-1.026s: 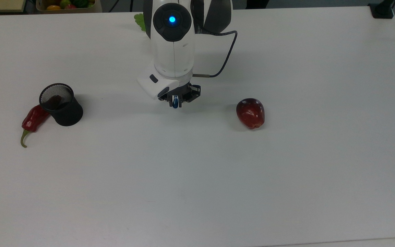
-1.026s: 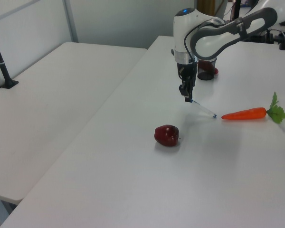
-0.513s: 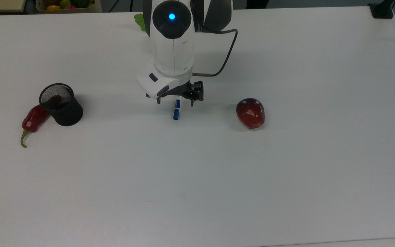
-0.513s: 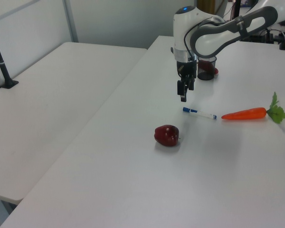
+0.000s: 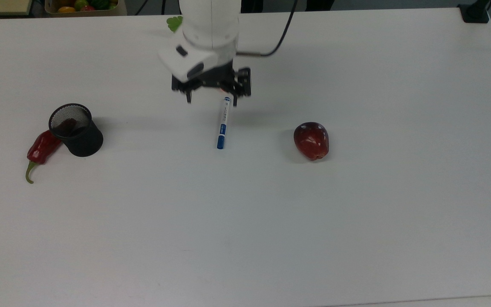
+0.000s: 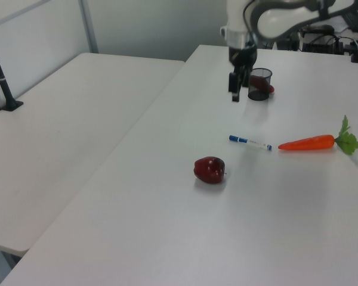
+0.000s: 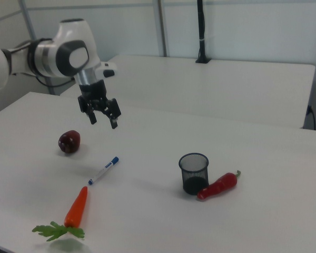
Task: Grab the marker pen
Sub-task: 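Lower the marker onto the table, open the gripper, and lift away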
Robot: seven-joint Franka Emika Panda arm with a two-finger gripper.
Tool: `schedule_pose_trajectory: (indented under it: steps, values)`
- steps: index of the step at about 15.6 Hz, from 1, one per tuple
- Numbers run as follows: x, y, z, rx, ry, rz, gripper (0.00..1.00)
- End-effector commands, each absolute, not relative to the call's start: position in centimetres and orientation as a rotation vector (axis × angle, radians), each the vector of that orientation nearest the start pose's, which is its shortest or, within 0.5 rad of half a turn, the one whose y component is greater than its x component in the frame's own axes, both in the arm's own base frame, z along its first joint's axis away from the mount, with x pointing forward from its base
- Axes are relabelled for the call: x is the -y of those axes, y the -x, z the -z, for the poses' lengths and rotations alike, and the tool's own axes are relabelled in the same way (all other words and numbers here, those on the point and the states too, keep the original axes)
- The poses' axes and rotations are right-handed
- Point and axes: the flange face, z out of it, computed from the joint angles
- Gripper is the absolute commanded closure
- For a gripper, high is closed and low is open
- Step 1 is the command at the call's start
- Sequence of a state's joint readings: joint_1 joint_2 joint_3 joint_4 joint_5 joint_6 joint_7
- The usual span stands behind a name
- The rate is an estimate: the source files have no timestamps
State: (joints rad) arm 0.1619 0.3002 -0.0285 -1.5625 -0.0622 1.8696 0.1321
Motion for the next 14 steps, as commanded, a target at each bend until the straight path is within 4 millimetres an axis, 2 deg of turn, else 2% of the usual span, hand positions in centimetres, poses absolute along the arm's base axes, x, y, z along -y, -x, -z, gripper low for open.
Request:
schedule_pose_trajectory:
  steps: [1,4,8,14]
  values:
    - [-7.0,-60.5,-53.0,0.003,3.24,0.002,0.0]
    - [-5.8,-57.6,-56.7,-0.004,3.238,-0.011,0.0]
    - [-4.0,-55.3,-59.6,0.035,3.232,-0.008,0.0]
    - [-3.0,-54.4,-60.2,0.048,3.232,-0.053,0.0]
